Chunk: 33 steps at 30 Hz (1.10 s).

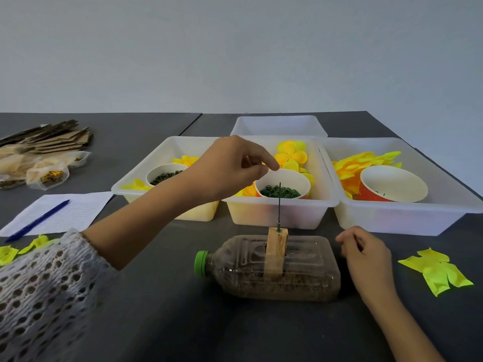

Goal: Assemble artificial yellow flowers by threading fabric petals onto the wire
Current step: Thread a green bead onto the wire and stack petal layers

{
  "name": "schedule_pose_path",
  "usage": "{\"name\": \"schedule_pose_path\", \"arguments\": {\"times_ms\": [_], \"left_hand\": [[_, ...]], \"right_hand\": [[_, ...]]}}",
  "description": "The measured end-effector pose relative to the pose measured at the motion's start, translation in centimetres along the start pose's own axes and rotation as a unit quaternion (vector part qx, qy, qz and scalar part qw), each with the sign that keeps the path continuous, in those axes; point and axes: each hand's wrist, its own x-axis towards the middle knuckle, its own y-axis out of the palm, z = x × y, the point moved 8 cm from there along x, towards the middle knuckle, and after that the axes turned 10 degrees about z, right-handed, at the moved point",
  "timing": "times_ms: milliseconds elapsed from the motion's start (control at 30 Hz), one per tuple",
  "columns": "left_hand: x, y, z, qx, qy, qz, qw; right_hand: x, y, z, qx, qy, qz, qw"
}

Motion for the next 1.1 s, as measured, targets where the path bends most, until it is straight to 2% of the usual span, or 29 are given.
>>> {"name": "schedule_pose_path", "arguments": {"times_ms": [200,600,1100], "left_hand": [[0.1,-0.5,0.6,-0.142,0.002,-0.04,0.989],[-0.1,0.0,0.7,-0.225,0.02,-0.097,0.969],[0.0,1.8,1.2,-0.357,-0.011,-0.063,0.932]], "right_hand": [[0.1,0.0,-0.2,-0.002,0.004,-0.002,1.0],[0.1,0.0,0.0,0.006,0.001,-0.001,1.0],[0.1,0.0,0.2,-0.001,0.001,0.007,1.0]]}}
